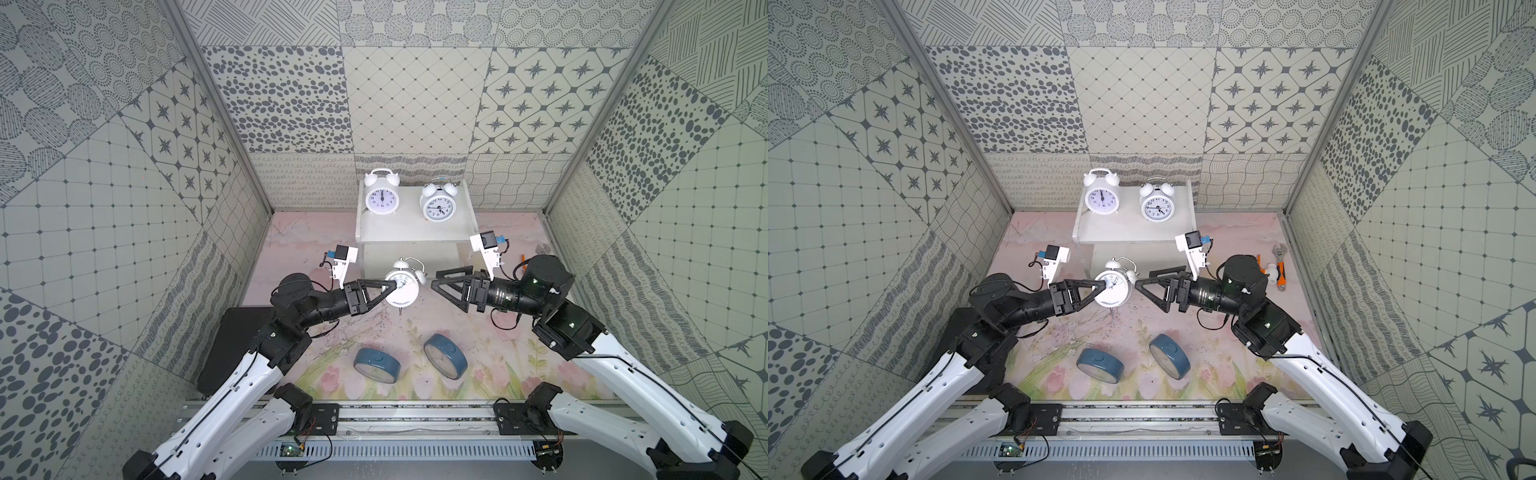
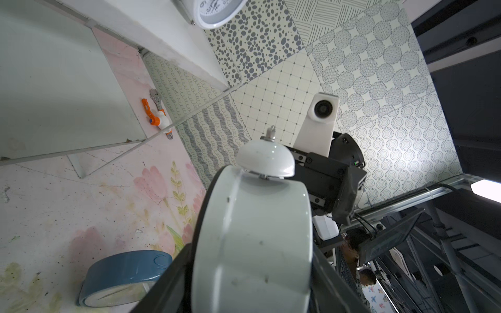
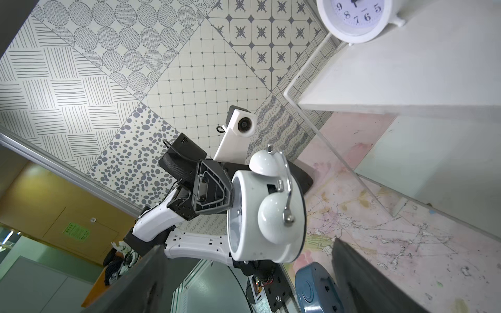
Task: Place the alarm clocks on the shelf by style
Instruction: Place the alarm on the shelf.
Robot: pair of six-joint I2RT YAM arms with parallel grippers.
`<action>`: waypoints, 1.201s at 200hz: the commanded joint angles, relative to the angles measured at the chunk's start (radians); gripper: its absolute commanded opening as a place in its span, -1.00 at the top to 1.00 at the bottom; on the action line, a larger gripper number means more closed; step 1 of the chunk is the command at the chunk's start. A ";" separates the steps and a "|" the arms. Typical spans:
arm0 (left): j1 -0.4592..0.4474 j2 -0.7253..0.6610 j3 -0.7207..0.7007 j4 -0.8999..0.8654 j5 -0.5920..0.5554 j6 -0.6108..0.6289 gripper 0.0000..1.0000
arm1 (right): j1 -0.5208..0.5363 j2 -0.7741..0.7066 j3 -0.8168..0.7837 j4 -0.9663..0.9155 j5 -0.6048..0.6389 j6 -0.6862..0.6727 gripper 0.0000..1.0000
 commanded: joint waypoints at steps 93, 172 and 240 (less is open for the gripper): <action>0.002 0.014 -0.088 0.464 -0.132 -0.221 0.50 | 0.109 0.158 -0.002 0.228 0.132 0.094 -0.72; 0.001 0.041 -0.103 0.515 -0.082 -0.245 0.49 | 0.110 0.197 0.003 0.250 0.105 0.124 -0.22; 0.002 0.058 -0.084 0.457 -0.010 -0.193 0.10 | 0.111 0.203 0.057 0.192 0.029 0.089 0.15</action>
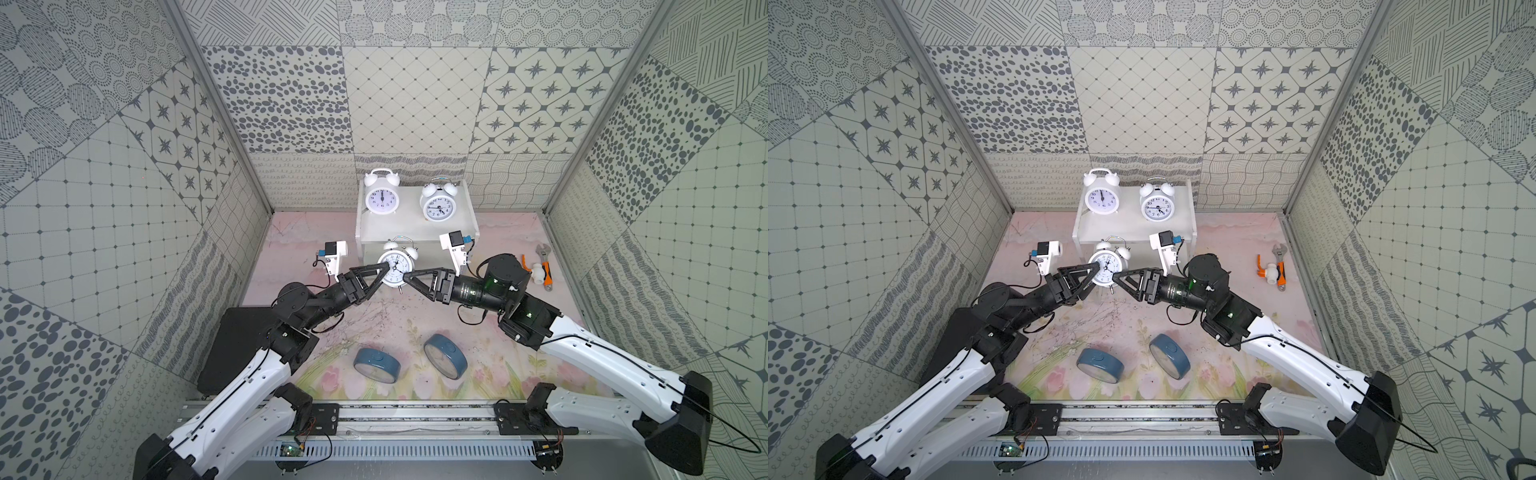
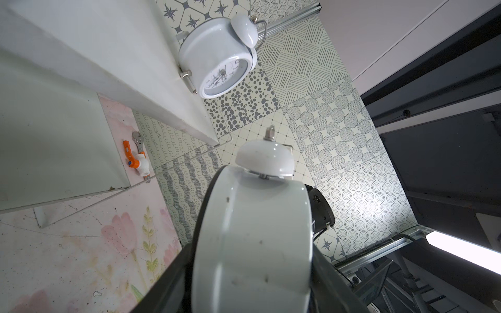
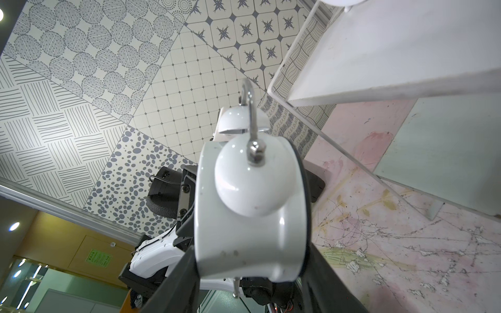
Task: Place the alarm clocks on the shelf by style
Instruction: Place the alarm on the shelf.
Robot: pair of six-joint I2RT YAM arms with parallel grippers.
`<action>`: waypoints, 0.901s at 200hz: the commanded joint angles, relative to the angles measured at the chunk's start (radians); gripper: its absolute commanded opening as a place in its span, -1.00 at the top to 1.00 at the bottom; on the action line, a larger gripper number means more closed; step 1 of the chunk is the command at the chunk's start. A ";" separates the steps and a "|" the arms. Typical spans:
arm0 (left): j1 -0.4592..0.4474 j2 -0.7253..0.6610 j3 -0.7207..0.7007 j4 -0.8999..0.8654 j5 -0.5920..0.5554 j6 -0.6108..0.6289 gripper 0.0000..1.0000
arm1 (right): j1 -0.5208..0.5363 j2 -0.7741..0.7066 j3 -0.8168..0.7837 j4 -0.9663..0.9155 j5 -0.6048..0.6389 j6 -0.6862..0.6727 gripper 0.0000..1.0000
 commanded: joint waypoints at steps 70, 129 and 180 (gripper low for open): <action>0.000 0.001 0.137 -0.139 0.291 0.160 -0.99 | -0.088 -0.006 0.092 -0.075 -0.313 -0.060 0.15; 0.002 0.018 0.168 -0.182 0.375 0.183 -0.38 | -0.098 -0.008 0.149 -0.205 -0.373 -0.133 0.13; 0.002 -0.020 0.172 -0.273 0.335 0.231 -0.05 | -0.103 0.003 0.148 -0.189 -0.365 -0.128 0.12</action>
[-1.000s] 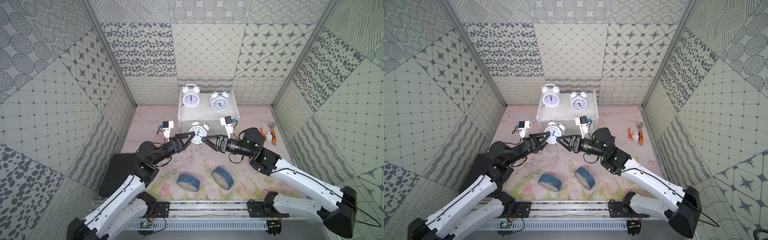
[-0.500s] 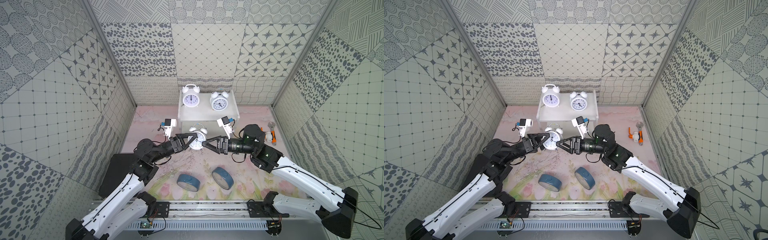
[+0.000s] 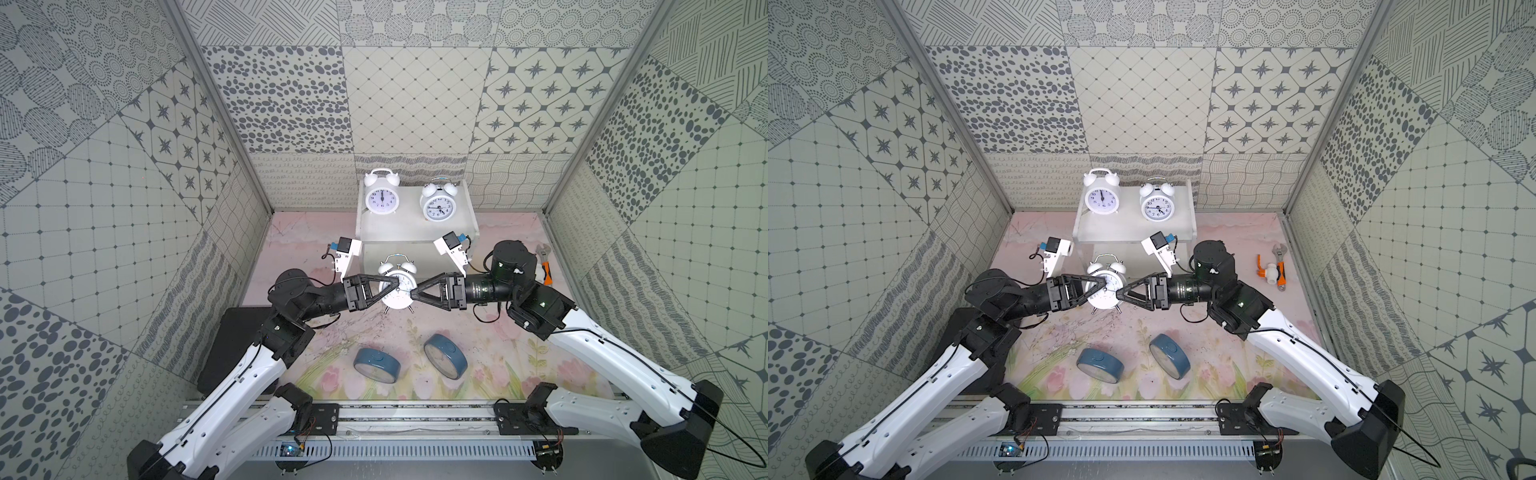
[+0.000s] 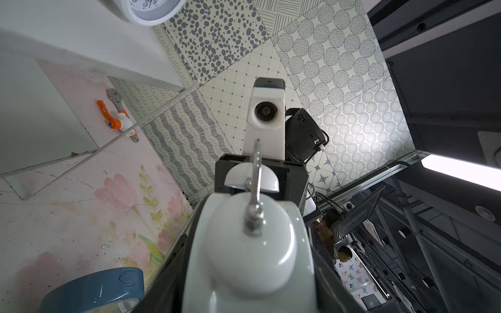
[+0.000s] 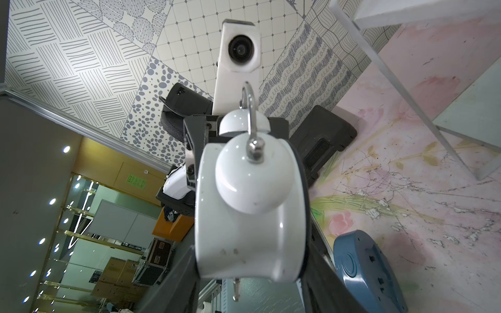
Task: Place the alarm clocks on the shelf by style
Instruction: Place the alarm on the shelf.
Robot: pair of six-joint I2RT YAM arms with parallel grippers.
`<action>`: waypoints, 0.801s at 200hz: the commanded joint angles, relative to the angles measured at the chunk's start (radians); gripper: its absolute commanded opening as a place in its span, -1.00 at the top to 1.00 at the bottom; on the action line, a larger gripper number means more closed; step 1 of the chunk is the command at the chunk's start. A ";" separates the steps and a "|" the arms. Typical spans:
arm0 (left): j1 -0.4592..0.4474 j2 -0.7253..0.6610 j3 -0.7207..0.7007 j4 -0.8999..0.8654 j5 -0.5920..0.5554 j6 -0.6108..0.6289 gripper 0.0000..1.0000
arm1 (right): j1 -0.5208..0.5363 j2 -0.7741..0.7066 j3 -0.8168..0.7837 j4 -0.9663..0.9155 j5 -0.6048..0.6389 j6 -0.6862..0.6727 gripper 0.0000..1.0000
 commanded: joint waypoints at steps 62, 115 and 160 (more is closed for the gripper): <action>0.002 -0.030 0.018 -0.017 0.012 0.077 0.32 | 0.008 -0.016 -0.026 0.156 0.093 0.034 -0.85; 0.003 -0.020 0.006 0.033 -0.010 0.061 0.39 | 0.068 -0.033 -0.146 0.378 0.197 0.130 -0.88; 0.006 -0.015 0.010 0.025 0.008 0.076 0.42 | 0.066 -0.054 -0.103 0.223 0.171 0.035 -0.70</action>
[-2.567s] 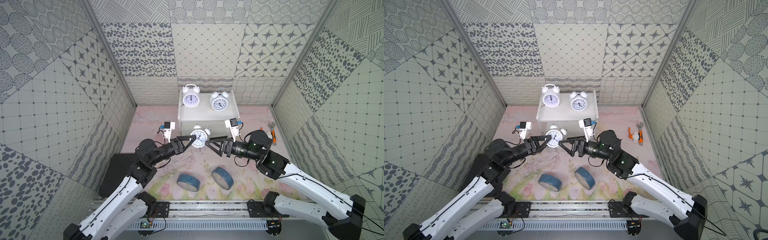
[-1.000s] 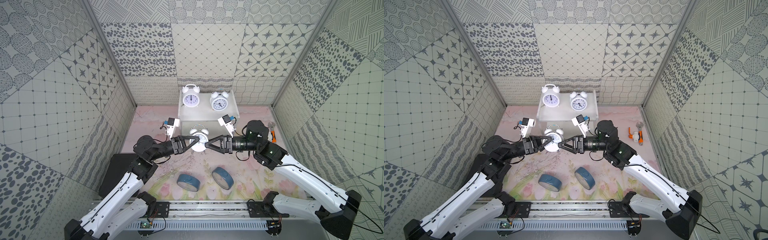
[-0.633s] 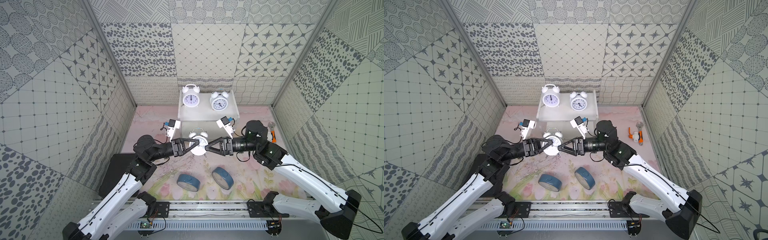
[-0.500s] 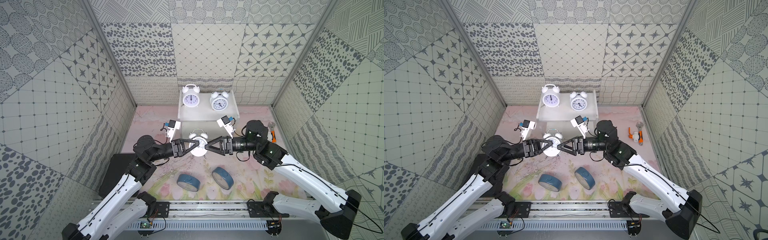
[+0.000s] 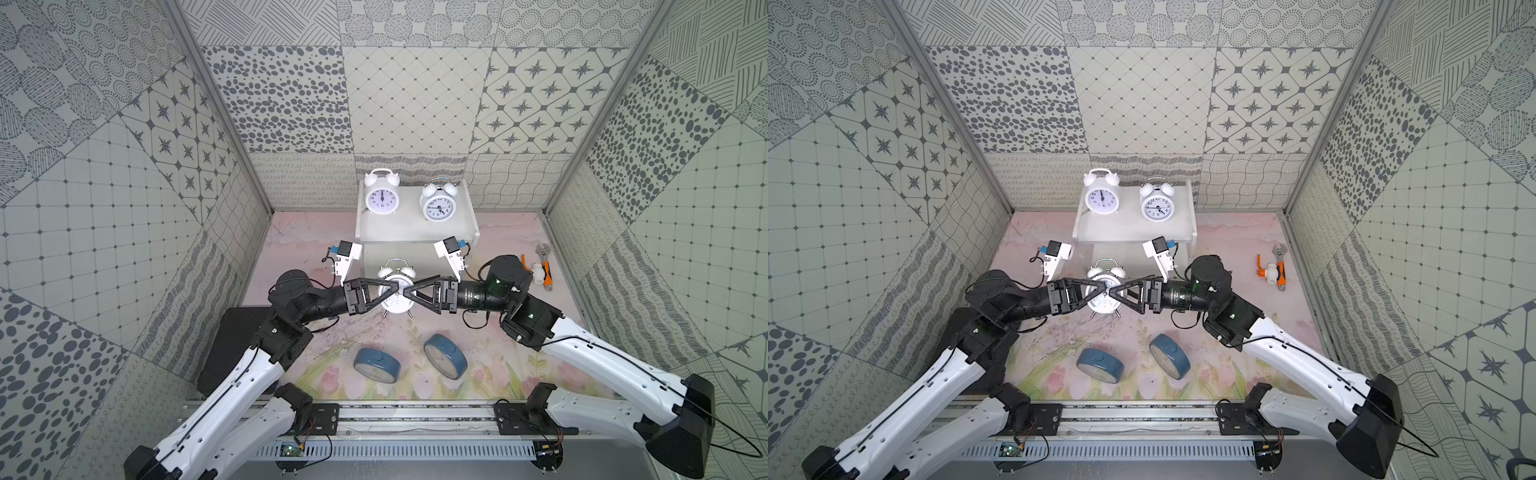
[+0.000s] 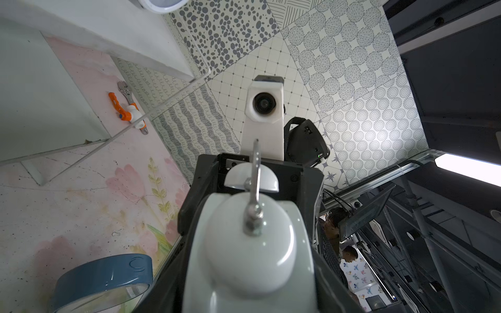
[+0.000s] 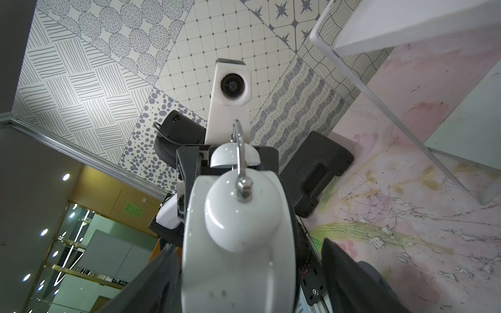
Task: Place the alarm clocks on the shelf by style
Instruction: Place the alarm on the shelf.
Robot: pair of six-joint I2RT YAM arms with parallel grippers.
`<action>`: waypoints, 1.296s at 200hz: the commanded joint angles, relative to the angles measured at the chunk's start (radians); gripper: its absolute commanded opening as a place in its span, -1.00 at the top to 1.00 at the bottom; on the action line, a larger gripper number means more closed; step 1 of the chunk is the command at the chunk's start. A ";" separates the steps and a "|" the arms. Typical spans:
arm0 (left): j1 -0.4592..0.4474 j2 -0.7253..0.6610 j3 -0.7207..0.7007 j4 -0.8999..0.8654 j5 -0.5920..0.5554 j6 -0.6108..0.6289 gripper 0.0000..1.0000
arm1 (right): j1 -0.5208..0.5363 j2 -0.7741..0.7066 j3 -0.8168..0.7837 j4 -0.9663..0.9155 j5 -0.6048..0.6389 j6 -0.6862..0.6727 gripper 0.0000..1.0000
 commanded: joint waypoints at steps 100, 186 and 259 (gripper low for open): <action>0.009 0.021 0.028 0.116 0.052 0.030 0.45 | -0.102 0.048 0.211 -0.356 -0.297 -0.224 -0.62; 0.012 0.026 0.034 0.134 0.067 0.021 0.46 | -0.095 0.050 0.184 -0.398 -0.236 -0.249 -0.62; 0.012 0.029 0.031 0.138 0.076 0.015 0.46 | -0.058 0.060 0.195 -0.386 -0.230 -0.242 -0.55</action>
